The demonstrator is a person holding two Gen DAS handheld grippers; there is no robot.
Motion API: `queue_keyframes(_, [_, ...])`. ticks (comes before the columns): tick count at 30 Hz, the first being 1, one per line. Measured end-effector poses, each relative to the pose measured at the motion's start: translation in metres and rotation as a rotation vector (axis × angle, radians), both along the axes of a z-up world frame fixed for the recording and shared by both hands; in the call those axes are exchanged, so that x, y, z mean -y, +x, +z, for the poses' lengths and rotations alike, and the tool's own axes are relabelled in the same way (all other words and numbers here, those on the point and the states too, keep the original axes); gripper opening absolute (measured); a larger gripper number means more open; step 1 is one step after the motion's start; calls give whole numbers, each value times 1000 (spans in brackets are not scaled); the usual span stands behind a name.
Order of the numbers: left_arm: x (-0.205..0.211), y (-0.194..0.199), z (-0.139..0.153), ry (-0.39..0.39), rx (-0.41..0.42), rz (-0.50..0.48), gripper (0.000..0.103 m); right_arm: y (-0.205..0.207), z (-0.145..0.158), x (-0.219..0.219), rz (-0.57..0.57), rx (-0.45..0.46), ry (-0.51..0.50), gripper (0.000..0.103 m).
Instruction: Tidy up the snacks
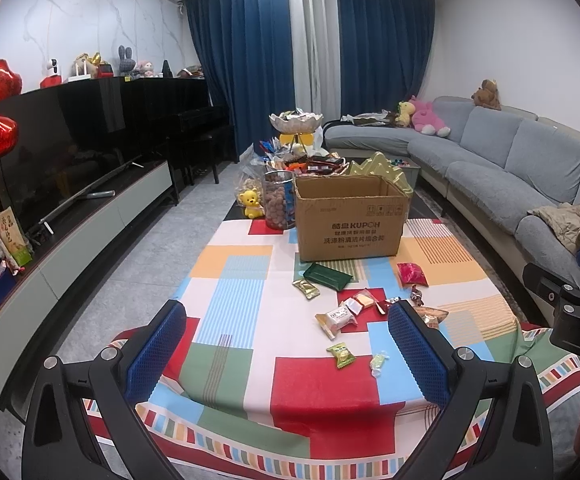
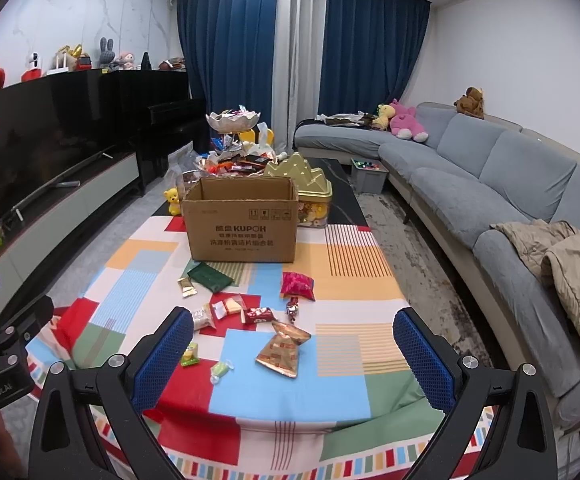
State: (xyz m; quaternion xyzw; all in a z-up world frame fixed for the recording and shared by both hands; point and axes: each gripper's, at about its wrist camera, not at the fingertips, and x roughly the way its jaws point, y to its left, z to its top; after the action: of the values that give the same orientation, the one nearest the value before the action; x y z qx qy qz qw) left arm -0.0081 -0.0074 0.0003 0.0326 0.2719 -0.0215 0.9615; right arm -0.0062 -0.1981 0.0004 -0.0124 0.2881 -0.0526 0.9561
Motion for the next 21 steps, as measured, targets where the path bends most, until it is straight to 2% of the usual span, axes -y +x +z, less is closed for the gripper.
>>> queue_keyframes(21, [-8,6,-2,-4,0,8,103,4,-2,2,-14,-3,12,102])
